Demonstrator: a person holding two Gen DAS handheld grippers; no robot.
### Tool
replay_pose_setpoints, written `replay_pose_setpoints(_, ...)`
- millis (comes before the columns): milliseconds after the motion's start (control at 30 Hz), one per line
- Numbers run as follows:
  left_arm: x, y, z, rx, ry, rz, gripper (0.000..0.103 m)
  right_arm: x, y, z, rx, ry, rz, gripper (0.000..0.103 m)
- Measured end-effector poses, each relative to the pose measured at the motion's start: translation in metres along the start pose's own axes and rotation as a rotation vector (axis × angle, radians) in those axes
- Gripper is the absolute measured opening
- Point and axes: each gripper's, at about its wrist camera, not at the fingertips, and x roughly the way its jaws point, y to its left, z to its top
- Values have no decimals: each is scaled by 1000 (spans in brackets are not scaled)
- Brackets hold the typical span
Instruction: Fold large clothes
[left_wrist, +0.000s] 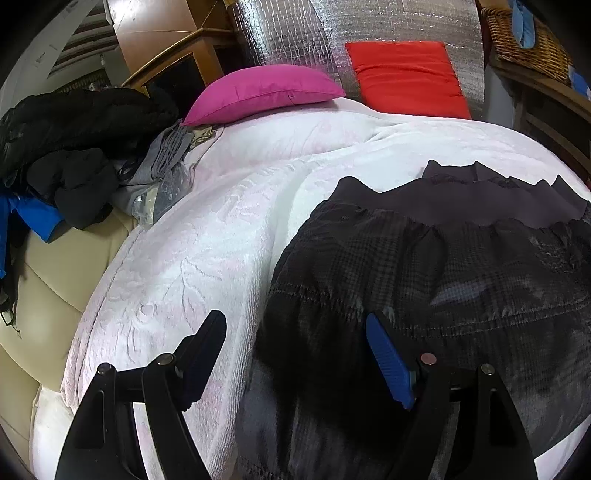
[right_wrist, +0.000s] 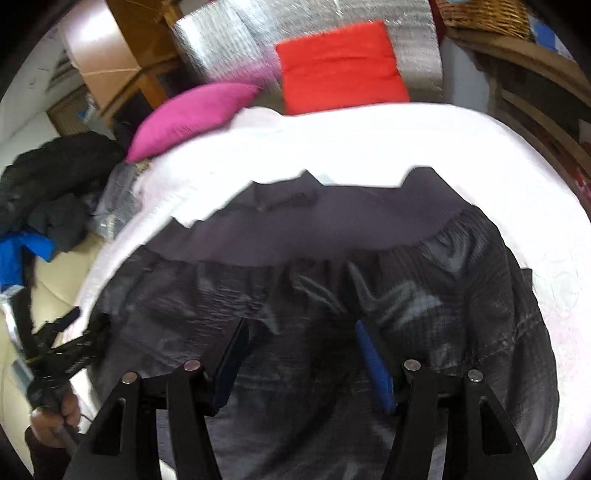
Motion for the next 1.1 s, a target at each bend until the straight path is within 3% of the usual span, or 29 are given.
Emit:
replay_pose_setpoints(167, 1, -3, -1, 11, -1, 6, 79, 18, 19, -3, -45, 59, 38, 64)
replay_pose_setpoints(333, 4, -4, -1, 20, 4, 7, 79, 50, 33, -12, -95, 147, -39, 64)
replay_pose_setpoints(500, 4, -4, -1, 14, 10, 2, 79, 39, 28, -11, -64, 128, -31, 64)
replay_pose_setpoints(600, -3, -3, -1, 1, 8, -12, 79, 14, 22, -15, -48, 74, -49, 64)
replay_pose_setpoints(733, -19, 0, -3, -10, -33, -9, 79, -28, 0, -27, 12, -5, -104, 64)
replay_pose_setpoints(900, -29, 4, -18, -37, -36, -18, 79, -67, -52, -51, 149, -35, -157, 64)
replay_pose_setpoints(1000, -15, 1, -30, -26, 13, -2, 79, -74, -78, -63, 221, -24, -183, 64)
replay_pose_setpoints(1100, -4, -6, -36, 16, 26, 17, 82, -68, -95, -68, 240, 14, -139, 64)
